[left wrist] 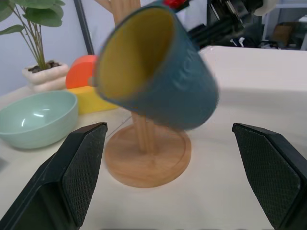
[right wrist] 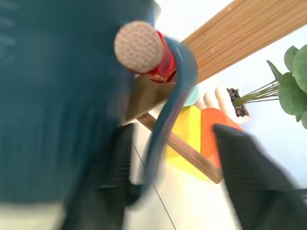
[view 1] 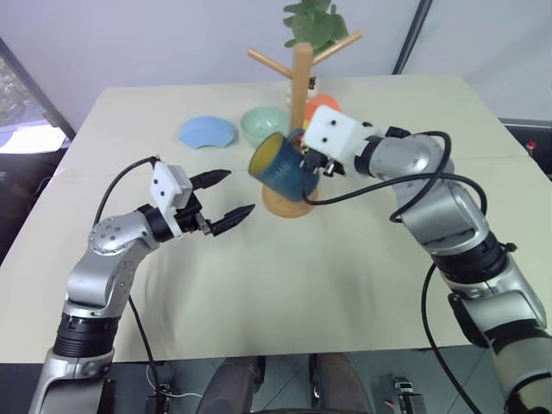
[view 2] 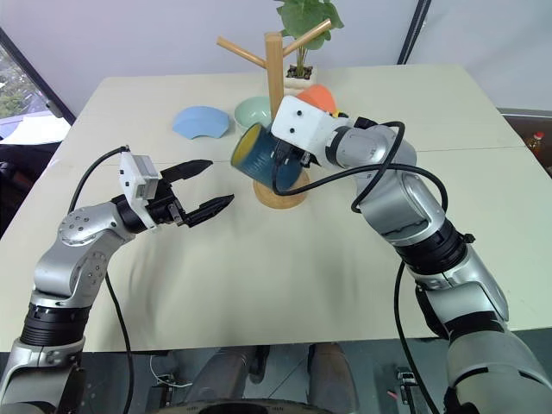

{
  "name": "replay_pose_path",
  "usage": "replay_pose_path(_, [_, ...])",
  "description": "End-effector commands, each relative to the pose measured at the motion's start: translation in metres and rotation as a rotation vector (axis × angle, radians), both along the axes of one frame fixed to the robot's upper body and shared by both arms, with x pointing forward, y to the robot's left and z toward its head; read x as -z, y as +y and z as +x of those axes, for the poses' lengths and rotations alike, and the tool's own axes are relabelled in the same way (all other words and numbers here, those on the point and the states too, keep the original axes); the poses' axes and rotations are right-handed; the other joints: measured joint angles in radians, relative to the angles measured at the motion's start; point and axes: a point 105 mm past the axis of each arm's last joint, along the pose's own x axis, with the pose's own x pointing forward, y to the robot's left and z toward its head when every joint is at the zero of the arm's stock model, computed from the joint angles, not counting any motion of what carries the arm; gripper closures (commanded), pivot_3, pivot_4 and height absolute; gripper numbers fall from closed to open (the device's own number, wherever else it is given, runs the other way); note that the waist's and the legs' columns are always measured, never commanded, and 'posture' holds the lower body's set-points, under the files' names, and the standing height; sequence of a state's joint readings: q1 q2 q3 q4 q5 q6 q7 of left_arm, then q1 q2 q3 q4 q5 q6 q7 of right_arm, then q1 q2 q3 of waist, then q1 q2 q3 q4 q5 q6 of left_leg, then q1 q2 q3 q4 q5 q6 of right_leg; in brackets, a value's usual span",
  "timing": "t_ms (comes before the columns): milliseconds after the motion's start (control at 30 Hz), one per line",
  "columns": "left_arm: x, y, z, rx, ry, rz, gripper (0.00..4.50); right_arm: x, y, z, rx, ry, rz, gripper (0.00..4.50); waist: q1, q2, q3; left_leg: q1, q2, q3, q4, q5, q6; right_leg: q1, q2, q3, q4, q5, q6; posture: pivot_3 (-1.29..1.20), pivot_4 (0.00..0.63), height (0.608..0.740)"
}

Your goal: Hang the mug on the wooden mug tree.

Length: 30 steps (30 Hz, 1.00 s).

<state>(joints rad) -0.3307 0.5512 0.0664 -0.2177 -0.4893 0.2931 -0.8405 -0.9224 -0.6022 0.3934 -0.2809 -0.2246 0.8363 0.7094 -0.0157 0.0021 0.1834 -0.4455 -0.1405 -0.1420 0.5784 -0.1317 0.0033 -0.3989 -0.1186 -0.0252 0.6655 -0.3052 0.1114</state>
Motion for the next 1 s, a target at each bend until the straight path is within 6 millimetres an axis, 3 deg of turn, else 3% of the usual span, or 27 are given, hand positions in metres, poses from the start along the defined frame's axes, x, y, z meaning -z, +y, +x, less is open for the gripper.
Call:
replay_pose_path(33, [-0.018,0.001,-0.002,-0.002,-0.071,-0.009,0.00,-0.028,0.005,-0.007,-0.030,-0.102,0.013,1.91,0.001,0.000,0.000,0.000,0.000,0.000,0.000,0.000,0.000,0.000,0.000,0.000,0.000,0.000,0.000,0.00,0.150,0.740])
replay_pose_path(267, [-0.018,0.001,0.000,0.000,-0.066,-0.011,0.00,-0.047,-0.012,-0.025,-0.085,-0.068,0.138,1.91,0.004,0.000,0.000,0.000,0.000,0.000,0.000,0.000,0.000,0.000,0.000,0.000,0.000,0.000,0.000,0.00,0.150,0.740])
replay_pose_path(367, [-0.016,0.004,0.002,-0.017,-0.049,-0.022,0.00,-0.045,-0.033,-0.038,-0.117,-0.003,0.239,1.91,0.007,-0.001,-0.001,0.000,0.000,0.000,0.000,0.000,0.000,0.001,0.000,0.000,0.000,0.000,0.001,0.00,0.150,0.740])
replay_pose_path(467, [-0.010,0.015,0.007,-0.089,-0.012,-0.061,0.00,-0.019,-0.071,-0.044,-0.085,0.088,0.425,1.91,0.010,-0.004,-0.002,0.001,0.000,0.000,0.000,-0.001,0.001,0.003,0.000,0.000,-0.002,0.001,0.001,0.00,0.150,0.740])
replay_pose_path(600, [0.005,0.037,0.015,-0.236,0.026,-0.109,0.00,0.019,-0.102,-0.048,-0.046,0.157,0.657,1.91,0.000,-0.003,-0.002,0.002,0.000,0.000,0.001,-0.001,0.001,0.004,-0.001,0.000,-0.001,0.001,0.001,0.00,0.150,0.740])
replay_pose_path(700, [0.022,0.056,0.020,-0.361,0.079,-0.166,0.00,0.042,-0.115,-0.046,-0.001,0.176,0.812,1.91,-0.004,-0.003,-0.002,0.003,0.001,0.001,0.000,-0.001,0.001,0.003,0.000,0.001,0.000,0.001,0.001,0.00,0.150,0.740])
replay_pose_path(800, [0.056,0.076,0.016,-0.499,0.170,-0.208,0.00,0.074,-0.130,-0.039,0.071,0.236,1.027,1.91,-0.002,-0.003,-0.003,0.004,0.002,0.001,0.000,-0.001,0.001,0.003,0.001,0.001,0.000,0.002,0.000,0.00,0.150,0.740])
replay_pose_path(1000, [0.083,0.092,-0.003,-0.601,0.228,-0.213,0.00,0.111,-0.134,-0.033,0.109,0.273,1.026,1.91,0.006,-0.003,-0.002,0.003,0.001,0.001,0.001,-0.001,0.001,0.003,0.000,0.002,-0.001,0.002,-0.001,0.00,0.150,0.740])
